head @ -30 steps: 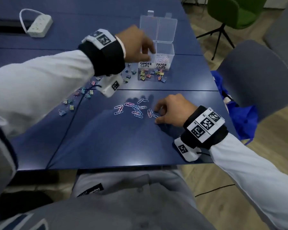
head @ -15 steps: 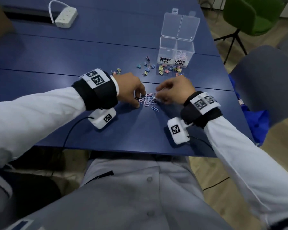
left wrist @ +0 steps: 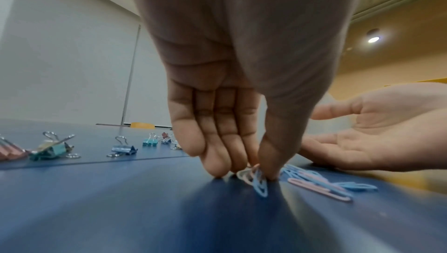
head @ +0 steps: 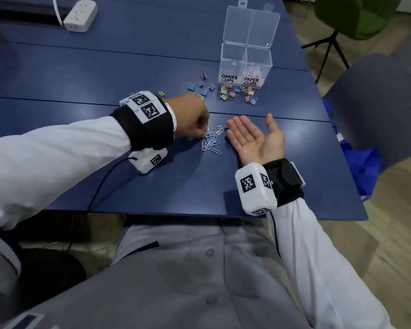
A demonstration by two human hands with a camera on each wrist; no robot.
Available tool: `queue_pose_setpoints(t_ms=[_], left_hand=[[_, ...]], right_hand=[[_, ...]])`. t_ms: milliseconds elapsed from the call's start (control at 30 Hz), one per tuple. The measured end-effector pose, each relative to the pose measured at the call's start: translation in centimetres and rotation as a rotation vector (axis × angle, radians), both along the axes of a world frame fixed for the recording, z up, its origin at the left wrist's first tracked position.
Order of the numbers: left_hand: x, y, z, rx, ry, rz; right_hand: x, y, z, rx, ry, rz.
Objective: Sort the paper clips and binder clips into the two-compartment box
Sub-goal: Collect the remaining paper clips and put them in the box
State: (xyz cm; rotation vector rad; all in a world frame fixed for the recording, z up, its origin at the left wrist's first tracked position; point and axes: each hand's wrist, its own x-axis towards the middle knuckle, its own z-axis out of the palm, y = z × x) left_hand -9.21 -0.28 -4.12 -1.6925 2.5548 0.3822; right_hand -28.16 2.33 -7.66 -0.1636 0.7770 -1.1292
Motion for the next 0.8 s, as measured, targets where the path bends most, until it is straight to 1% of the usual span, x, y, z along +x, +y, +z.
queue_pose_setpoints(t_ms=[167,300,400,467,533,600,700,800], left_hand=[[0.4,-1.0,-0.5,0.11,-0.041,-0.047],[0.2,-1.6,-0.6,0.149,-0.064,-0.047],[-0.3,-2.1,0.7,0.15,-0.005,-0.049],[-1.2,-2.4,1.7,0.139,0.089,-0.057],[-2.7,-2.6,2.4,0.11,0.191,-0.074],[-4.1,-2.5,2.5,0.068,0.258,-0.082],[-4.9,-2.8,2.1,-0.015,0.302,-0.069],[-3.9,-3.3,2.5,-0.158,0.34,-0.012]], right_hand=[[0.0,0.2,-0.7,-0.003,-0.068,-0.019],[-0.1,0.1,-0.9,-0.014,-0.056,-0.019],[0.1,0.0,-0.9,-0.022,-0.034,-0.019],[0.3,-0.2,-0.9,-0.02,-0.019,-0.021],[0.6,-0.3,-0.9,-0.011,-0.01,-0.026],[0.9,-0.3,-1.0,0.0,-0.027,-0.037],[1.1,-0.2,-0.8,0.013,-0.082,-0.069],[0.6,-0.3,-0.7,0.025,-0.036,-0.083]])
